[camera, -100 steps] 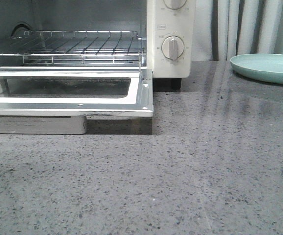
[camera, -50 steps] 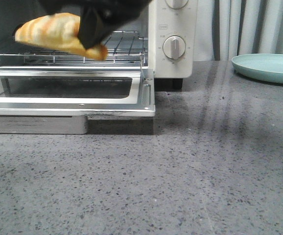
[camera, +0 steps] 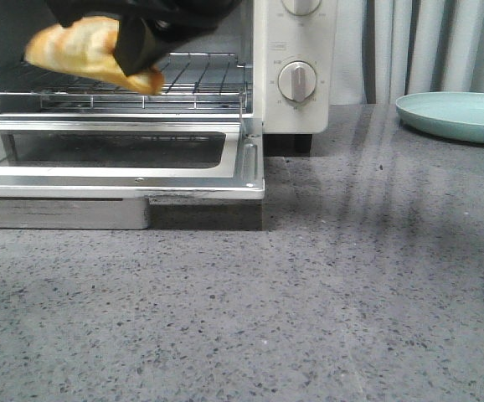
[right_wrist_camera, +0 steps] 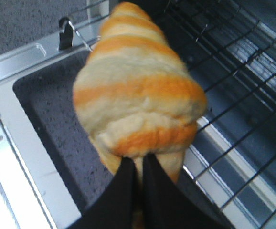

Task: Put bread in oven
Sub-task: 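Carry the croissant with the right gripper into the open oven, then lower the croissant onto the wire rack and open the right gripper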

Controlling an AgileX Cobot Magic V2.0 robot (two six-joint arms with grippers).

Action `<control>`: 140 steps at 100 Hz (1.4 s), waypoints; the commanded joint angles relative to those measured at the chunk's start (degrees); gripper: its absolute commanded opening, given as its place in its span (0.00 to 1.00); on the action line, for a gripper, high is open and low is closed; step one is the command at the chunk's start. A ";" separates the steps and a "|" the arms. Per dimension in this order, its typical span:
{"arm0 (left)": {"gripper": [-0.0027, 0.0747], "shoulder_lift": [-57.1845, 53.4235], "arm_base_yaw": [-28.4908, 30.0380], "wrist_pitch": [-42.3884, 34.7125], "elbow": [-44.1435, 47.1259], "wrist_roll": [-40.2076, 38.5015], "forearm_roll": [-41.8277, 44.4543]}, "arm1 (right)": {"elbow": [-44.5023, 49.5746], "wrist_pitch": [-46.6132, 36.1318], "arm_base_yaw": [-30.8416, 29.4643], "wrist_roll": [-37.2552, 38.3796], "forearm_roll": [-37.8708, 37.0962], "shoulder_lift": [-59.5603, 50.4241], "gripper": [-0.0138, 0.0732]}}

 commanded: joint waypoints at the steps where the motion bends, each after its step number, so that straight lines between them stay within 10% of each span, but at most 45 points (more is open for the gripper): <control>1: 0.01 0.22 -0.08 -2.77 -1.60 -0.17 -2.17 | -1.54 -8.51 -0.51 -0.54 -0.73 -2.20 0.08; 58: 0.01 0.22 -0.08 -2.87 -1.60 -0.17 -2.17 | -1.73 -16.47 -7.96 -0.54 0.35 2.30 0.10; 82: 0.01 0.22 -0.08 -2.87 -1.60 -0.17 -2.17 | -1.73 -16.81 -7.96 -0.54 3.16 2.48 0.75; 92: 0.01 0.22 -0.08 -3.57 -1.60 -0.39 -2.17 | -1.73 -16.66 -7.76 -0.54 3.98 1.67 0.88; 119: 0.01 -2.96 -0.08 -5.40 -1.60 -4.52 -2.17 | -1.51 -11.44 -2.87 -0.54 6.43 -3.96 0.72; 140: 0.01 -12.88 0.11 -8.43 -0.01 -8.76 6.05 | 0.00 -1.61 4.44 -0.54 6.33 -10.20 0.10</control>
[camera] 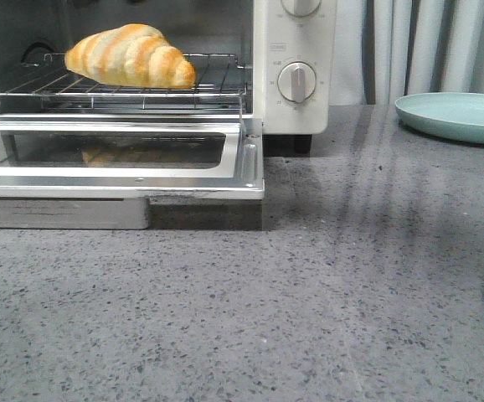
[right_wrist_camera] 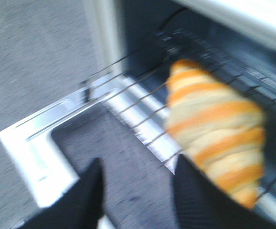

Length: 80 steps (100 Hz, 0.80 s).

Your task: Put bread in oven

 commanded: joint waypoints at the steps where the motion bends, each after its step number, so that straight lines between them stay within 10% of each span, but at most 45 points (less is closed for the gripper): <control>1: 0.01 -3.42 0.11 -4.90 -0.09 -3.90 3.70 | 0.00 -0.26 2.53 -0.41 0.02 -6.24 0.08; 22: 0.01 -11.83 1.36 -6.31 6.84 -14.40 17.65 | 14.00 -2.04 3.53 -0.41 -2.87 -23.95 0.10; 80: 0.01 -13.32 1.61 -6.71 11.38 -14.40 18.03 | 45.60 4.71 1.65 -0.41 -18.53 -73.06 0.10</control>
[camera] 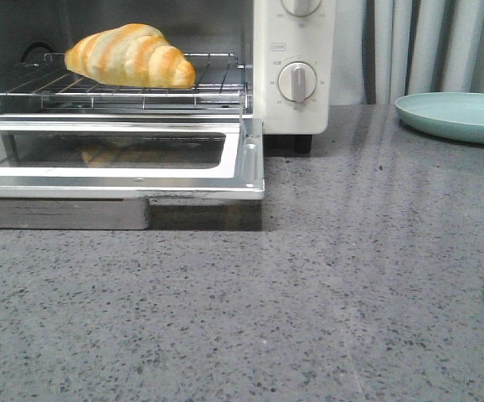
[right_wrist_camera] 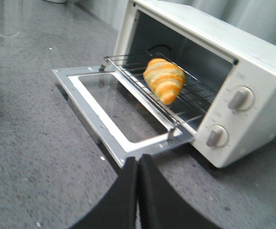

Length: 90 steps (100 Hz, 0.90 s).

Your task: Put bread in oven

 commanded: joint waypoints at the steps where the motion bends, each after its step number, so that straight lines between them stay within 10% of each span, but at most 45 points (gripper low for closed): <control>1: 0.01 0.79 0.14 -4.43 -1.38 -0.58 -0.79 | 0.66 -2.48 -1.55 -0.41 -2.66 -4.10 0.10; 90: 0.01 0.79 0.14 -5.41 0.43 -0.58 -1.31 | 2.96 -2.40 -3.16 -0.41 -4.45 -16.69 0.10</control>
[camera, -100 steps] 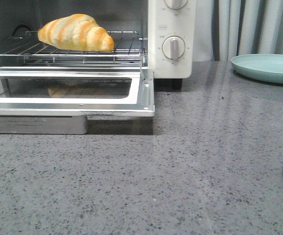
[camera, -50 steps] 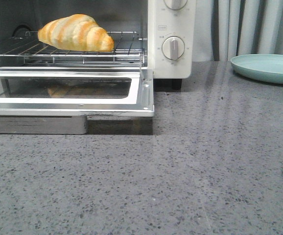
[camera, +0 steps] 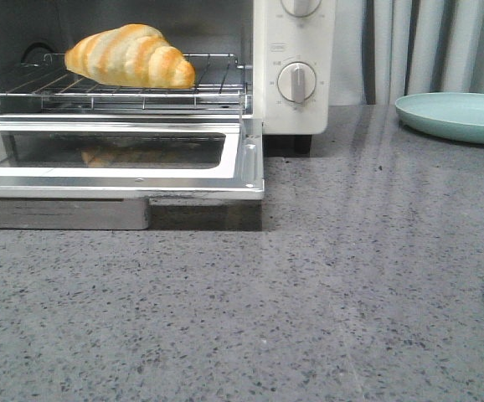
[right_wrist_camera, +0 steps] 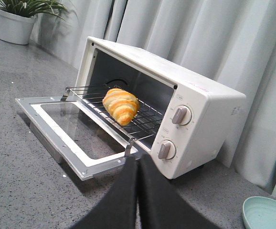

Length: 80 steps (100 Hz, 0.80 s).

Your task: Put bread in oven

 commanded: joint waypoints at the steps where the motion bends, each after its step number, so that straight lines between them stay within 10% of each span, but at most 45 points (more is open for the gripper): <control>1: 0.01 0.79 0.14 -4.51 0.04 -0.58 -1.41 | -1.34 -3.79 -0.35 -0.41 -1.02 0.75 0.10; 47: 0.01 -5.03 5.84 -22.81 13.12 -1.46 5.64 | -1.34 -3.79 -0.35 -0.41 -1.02 0.75 0.10; 80: 0.01 -4.92 11.95 -19.73 21.67 -21.96 14.36 | -1.34 -3.79 -0.35 -0.41 -1.02 0.75 0.10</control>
